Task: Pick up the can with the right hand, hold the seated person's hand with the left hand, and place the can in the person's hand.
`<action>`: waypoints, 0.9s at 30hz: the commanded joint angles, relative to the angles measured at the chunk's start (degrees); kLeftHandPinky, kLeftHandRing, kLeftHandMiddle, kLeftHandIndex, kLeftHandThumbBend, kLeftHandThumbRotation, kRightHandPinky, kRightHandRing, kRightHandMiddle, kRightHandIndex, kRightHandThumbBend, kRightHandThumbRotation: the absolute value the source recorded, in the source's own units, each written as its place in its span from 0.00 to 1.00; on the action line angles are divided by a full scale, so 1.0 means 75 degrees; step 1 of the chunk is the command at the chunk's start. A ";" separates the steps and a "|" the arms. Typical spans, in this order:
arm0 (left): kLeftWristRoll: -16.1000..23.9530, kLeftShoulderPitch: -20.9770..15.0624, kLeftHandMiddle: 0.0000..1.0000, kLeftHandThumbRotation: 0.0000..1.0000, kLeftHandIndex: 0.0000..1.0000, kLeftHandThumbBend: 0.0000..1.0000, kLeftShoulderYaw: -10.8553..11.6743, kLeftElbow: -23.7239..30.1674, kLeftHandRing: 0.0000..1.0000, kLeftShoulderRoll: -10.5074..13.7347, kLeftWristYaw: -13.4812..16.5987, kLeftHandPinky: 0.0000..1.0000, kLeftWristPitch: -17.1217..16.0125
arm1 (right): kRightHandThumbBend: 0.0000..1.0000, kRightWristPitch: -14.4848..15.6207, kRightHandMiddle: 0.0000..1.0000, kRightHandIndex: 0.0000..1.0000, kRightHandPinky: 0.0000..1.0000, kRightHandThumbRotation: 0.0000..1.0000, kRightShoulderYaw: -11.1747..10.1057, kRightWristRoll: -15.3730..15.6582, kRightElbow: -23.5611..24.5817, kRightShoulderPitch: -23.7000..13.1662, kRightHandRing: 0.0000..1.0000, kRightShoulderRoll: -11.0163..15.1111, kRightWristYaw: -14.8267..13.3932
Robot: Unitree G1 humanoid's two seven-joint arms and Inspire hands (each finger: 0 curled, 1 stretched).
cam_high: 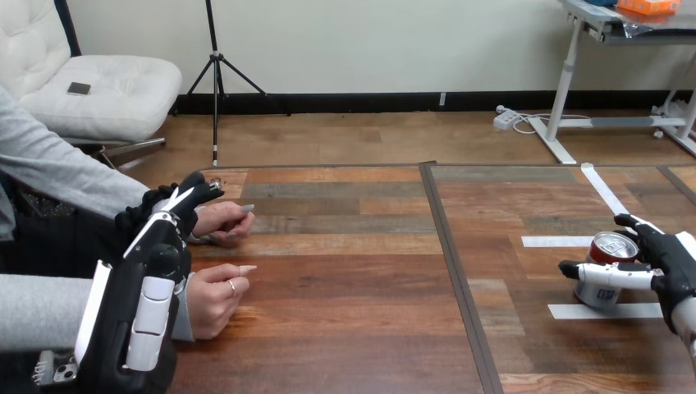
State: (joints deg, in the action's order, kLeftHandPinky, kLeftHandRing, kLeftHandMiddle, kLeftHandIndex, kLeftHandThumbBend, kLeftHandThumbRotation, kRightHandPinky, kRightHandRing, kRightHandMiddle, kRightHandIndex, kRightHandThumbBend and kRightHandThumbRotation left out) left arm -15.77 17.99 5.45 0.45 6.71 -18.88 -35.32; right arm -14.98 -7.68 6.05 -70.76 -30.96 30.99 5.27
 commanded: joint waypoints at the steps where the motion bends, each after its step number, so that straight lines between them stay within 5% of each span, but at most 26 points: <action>1: -0.0044 -0.0215 0.94 0.92 0.78 0.80 0.0047 0.0448 1.00 0.0010 0.0038 1.00 -0.0014 | 0.94 -0.0155 0.87 0.89 0.78 0.01 -0.0160 -0.0184 0.0023 -0.0452 0.84 -0.0059 -0.0204; 27: -0.0083 -0.0419 0.94 0.95 0.73 0.71 -0.0010 0.0052 1.00 -0.0050 -0.0179 1.00 -0.0395 | 0.80 0.0034 0.69 0.75 0.58 0.00 -0.0042 -0.0225 0.0013 -0.0510 0.66 -0.0086 -0.0614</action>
State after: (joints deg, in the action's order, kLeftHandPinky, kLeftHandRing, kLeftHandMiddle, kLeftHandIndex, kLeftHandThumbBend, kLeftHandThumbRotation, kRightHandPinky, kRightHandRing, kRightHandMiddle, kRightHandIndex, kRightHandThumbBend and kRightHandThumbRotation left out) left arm -15.78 17.88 5.40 0.40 6.56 -19.65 -36.55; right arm -14.41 -7.75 4.65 -70.76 -30.96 30.97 1.51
